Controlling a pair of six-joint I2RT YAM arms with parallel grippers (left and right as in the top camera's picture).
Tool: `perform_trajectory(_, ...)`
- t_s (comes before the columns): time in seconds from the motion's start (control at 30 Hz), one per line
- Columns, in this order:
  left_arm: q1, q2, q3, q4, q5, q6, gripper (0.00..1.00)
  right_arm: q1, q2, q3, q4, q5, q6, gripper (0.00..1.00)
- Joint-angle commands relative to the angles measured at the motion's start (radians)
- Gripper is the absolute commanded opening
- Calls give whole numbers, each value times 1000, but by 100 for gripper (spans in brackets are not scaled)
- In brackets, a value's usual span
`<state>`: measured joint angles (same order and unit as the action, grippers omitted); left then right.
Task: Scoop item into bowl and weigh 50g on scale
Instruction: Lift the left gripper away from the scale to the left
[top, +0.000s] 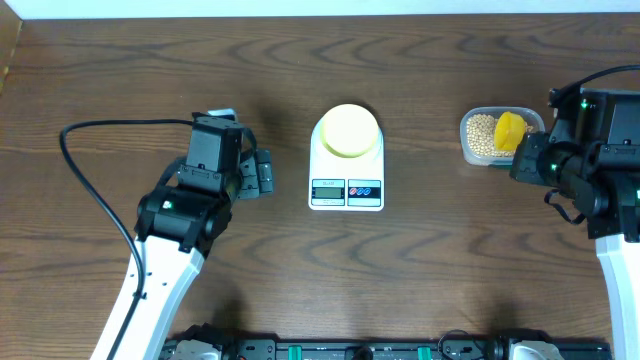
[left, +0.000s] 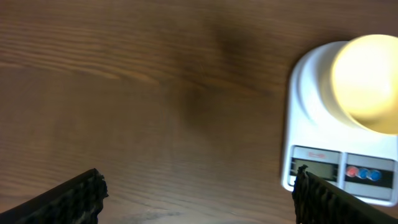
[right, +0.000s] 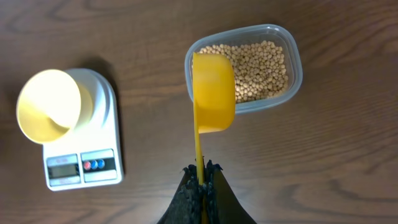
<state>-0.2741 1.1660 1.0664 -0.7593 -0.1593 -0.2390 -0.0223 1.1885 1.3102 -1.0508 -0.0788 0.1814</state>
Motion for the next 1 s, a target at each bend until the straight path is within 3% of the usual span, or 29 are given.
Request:
perform_trajectory(0.0,5,17,0,-4,-36,-3,98,-2,3,16,-9,-2,-75,1)
perform_trajectory(0.6,6,113,-2,-10,-37,-10,98,-2,13,16,2,37,-105,1)
perform_trajectory(0.97,6,127,-2,73,-37,-10,98,-2,16,16,51,43,-108,1)
